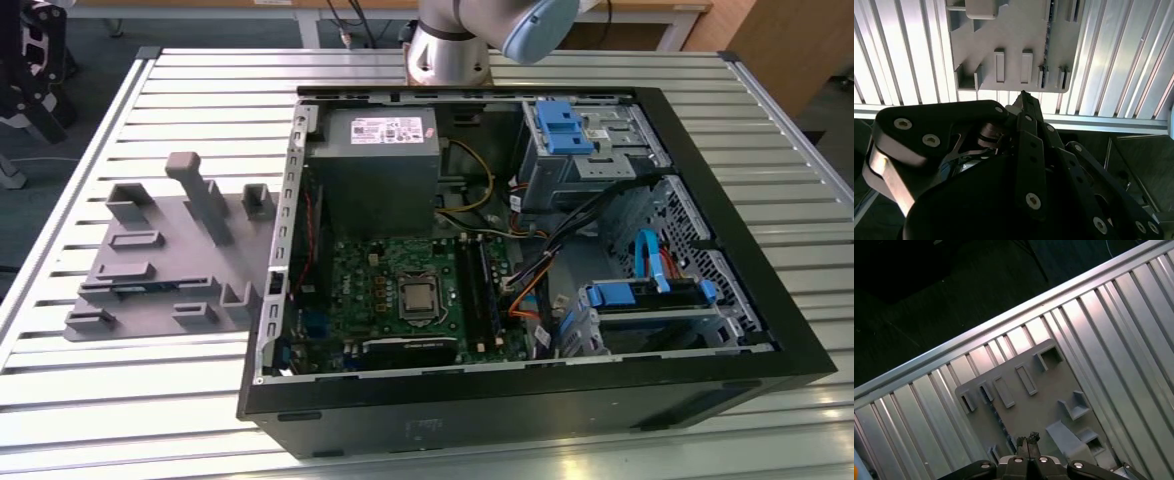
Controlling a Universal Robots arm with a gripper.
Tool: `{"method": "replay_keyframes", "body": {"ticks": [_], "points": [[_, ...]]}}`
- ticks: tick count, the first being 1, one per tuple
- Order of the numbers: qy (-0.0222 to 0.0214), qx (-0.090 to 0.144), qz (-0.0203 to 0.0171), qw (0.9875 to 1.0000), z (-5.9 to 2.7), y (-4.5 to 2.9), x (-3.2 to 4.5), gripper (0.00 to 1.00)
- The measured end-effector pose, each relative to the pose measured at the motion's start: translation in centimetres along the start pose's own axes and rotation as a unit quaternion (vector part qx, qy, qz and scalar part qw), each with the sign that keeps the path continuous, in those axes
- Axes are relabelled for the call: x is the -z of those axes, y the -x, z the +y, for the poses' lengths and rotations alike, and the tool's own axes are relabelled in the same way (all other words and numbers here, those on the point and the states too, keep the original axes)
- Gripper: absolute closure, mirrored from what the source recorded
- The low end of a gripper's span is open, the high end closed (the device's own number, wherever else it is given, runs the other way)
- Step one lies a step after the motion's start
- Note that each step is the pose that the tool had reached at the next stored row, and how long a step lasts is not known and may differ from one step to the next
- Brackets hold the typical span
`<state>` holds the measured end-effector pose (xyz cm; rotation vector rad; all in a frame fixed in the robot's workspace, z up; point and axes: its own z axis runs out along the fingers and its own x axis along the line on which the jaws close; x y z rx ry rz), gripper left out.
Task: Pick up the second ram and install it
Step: 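Pick up the second ram and move it above second insertion slot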
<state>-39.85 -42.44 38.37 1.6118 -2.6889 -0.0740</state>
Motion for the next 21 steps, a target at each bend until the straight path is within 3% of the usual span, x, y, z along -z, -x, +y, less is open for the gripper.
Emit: {"method": "replay_keyframes", "body": {"ticks": [14,17,21], "points": [[0.0001,0.005,0.0002,1.0000,0.00,0.00,0.00,0.89],[0.0003,0.020,0.0008,0.9998,0.00,-0.01,-0.01,0.89],[0.0010,0.055,0.0023,0.9985,0.01,-0.01,-0.03,0.89]]}}
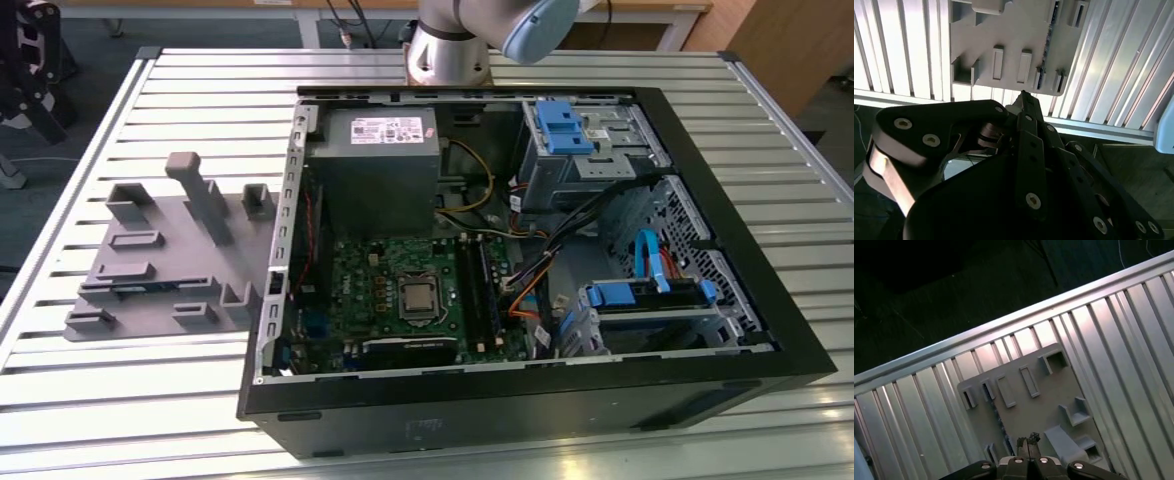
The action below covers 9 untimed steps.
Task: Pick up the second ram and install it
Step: 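Pick up the second ram and move it above second insertion slot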
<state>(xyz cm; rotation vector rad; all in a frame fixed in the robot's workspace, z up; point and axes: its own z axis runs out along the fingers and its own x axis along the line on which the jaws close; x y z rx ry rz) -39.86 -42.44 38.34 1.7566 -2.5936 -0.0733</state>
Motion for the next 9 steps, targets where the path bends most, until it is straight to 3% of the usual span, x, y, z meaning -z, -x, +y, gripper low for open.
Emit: {"method": "replay_keyframes", "body": {"ticks": [3,9], "points": [[0.0004,0.019,0.0009,0.9998,0.01,0.00,0.00,0.89],[0.0004,0.020,0.0009,0.9998,0.00,0.00,0.00,0.89]]}}
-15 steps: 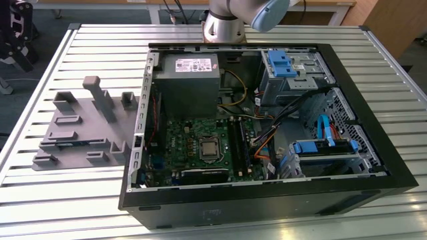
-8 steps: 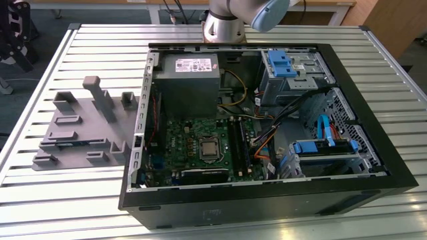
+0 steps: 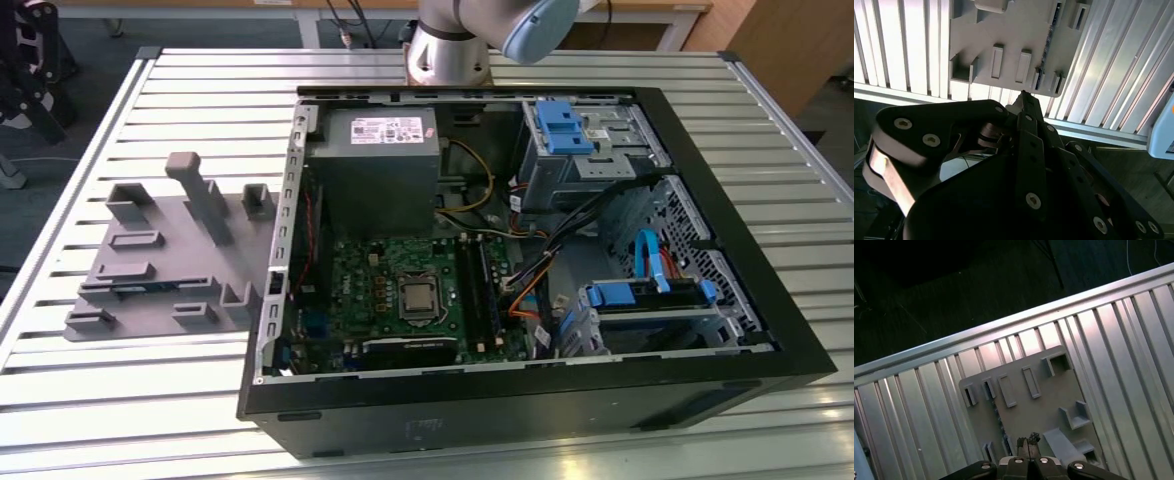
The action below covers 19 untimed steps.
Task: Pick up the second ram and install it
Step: 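Pick up the second ram and move it above second insertion slot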
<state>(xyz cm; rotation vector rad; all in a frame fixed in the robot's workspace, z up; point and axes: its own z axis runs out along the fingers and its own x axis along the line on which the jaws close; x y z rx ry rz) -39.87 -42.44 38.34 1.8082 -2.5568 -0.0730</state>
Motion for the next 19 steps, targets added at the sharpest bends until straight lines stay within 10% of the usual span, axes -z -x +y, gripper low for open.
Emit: {"method": "replay_keyframes", "body": {"ticks": [11,19], "points": [[0.0001,0.007,0.0003,1.0000,0.00,0.00,0.00,0.89],[0.0014,0.070,0.0031,0.9975,0.00,-0.01,-0.07,0.89]]}}
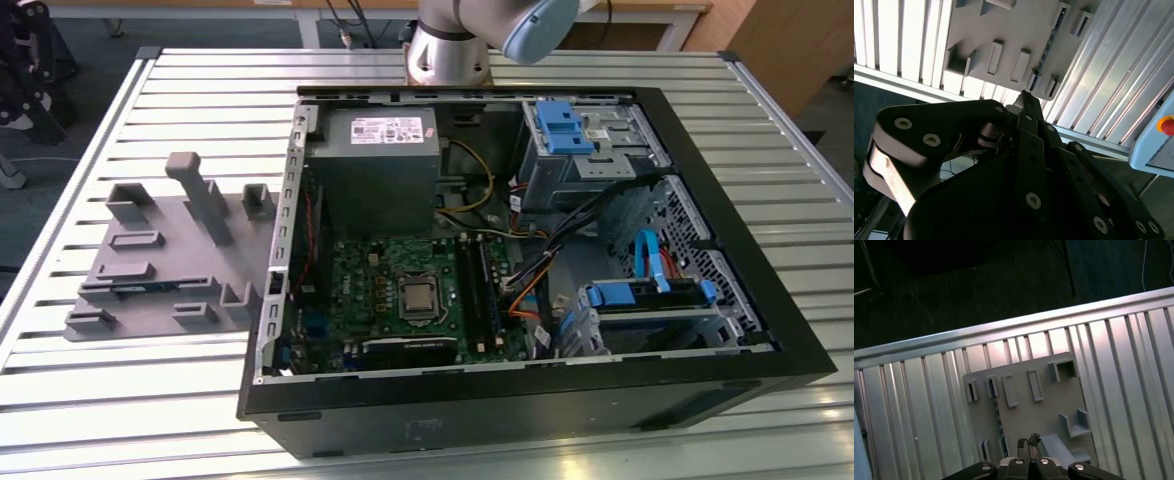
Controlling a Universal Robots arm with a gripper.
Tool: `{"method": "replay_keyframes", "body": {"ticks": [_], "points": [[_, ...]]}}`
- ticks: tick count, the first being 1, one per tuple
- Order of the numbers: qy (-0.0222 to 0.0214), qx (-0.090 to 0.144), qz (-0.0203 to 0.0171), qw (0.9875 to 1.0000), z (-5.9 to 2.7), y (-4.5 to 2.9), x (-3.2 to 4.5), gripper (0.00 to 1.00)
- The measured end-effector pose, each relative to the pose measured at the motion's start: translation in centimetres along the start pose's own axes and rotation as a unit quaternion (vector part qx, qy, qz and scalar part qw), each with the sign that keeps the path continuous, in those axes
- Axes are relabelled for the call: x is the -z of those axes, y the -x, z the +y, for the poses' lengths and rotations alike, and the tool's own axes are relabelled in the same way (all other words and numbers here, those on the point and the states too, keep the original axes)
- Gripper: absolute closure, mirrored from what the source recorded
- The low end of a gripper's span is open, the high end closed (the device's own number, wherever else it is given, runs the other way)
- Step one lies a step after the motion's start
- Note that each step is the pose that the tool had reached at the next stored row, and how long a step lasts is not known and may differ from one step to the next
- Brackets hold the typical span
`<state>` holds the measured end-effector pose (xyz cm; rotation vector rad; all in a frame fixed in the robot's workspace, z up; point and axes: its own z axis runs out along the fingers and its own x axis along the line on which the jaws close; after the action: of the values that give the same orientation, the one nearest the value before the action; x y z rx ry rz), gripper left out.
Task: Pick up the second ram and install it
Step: 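Pick up the second ram and move it above second insertion slot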
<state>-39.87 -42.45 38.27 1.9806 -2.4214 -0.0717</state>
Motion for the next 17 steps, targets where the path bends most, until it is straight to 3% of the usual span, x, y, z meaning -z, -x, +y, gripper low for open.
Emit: {"method": "replay_keyframes", "body": {"ticks": [7,17], "points": [[0.0012,0.059,0.0025,0.9983,0.00,0.00,-0.06,0.89],[0.0011,0.059,0.0026,0.9983,0.00,0.00,-0.07,0.89]]}}
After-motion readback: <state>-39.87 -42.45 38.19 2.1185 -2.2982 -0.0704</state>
